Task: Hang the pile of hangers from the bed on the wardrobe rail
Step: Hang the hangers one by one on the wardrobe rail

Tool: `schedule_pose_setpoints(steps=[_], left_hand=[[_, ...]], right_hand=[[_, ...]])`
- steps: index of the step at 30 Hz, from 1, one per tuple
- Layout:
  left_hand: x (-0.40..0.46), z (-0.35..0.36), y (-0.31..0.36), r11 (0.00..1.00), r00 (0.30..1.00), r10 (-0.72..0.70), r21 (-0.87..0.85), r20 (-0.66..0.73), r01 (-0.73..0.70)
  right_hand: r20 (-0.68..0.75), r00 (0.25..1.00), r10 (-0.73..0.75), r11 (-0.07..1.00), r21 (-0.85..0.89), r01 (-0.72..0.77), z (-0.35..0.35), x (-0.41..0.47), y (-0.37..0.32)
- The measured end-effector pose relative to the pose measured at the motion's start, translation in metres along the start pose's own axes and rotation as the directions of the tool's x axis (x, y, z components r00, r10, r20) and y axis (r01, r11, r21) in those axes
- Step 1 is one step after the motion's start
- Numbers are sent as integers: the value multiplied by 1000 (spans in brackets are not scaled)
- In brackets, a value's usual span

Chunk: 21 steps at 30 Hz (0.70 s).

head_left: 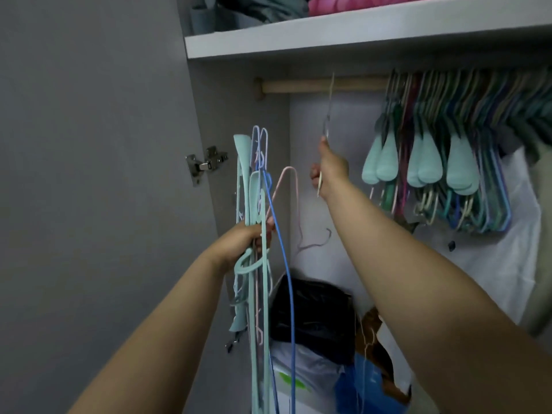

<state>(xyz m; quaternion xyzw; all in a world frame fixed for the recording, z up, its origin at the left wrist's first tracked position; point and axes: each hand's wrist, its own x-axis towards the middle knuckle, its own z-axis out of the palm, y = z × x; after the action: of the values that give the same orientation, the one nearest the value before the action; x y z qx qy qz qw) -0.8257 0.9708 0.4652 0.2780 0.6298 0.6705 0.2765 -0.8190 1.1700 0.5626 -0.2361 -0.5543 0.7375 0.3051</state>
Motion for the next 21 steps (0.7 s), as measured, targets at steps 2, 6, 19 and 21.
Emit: schedule_pose_setpoints(steps=[2,6,19,21], left_hand=[[5,-2,3,1000,999,11,-10,52,-10],[12,-4,-5,1000,998,-6,-23,61,7],[9,44,-66,993,976,-109,-71,-189,97],[5,58,-83,994,966,-112,-38,-232,106]], right_hand=[[-58,998,36,998,59,-33,1,17,-7],[-95,987,132,987,104,-122,-11,43,-8],[90,984,152,988,23,-155,-107,19,67],[144,965,217,972,-119,-201,-133,9,105]])
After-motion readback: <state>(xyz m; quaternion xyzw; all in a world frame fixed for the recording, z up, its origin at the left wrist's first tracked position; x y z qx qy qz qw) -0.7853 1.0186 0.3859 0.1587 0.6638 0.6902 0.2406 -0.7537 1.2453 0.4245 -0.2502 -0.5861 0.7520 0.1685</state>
